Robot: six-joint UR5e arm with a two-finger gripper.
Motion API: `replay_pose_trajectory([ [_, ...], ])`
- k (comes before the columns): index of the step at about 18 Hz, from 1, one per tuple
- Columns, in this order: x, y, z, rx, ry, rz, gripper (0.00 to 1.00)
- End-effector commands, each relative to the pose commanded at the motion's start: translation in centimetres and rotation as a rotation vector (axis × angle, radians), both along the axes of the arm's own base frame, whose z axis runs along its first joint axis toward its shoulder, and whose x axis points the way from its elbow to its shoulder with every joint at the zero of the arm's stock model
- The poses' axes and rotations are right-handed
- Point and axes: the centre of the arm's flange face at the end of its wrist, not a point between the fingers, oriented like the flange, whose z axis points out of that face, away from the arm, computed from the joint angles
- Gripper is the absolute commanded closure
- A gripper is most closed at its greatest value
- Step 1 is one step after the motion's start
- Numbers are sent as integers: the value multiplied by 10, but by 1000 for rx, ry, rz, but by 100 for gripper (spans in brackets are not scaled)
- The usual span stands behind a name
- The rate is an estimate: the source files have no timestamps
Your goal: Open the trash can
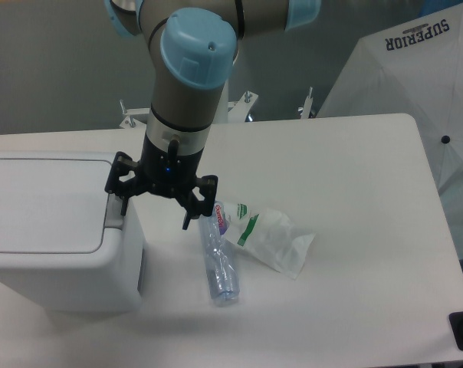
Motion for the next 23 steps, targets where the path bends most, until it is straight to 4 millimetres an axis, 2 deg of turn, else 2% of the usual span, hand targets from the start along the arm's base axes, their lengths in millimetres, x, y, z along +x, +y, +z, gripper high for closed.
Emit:
replay_pose_trajectory([
  [9,0,0,0,2,0,0,0],
  [14,-2,-1,10,18,12,-1,0],
  [16,-22,-7,12,50,46,19,0],
  [18,-55,-20,16,96,93,68,0],
  [19,-64,-20,16,116,116,77,0],
  [20,-70,-17,10,127,134,76,0],
  [22,-98,-25,-2,142,170,73,0],
  [23,-104,-26,-9,143,183,56,0],
])
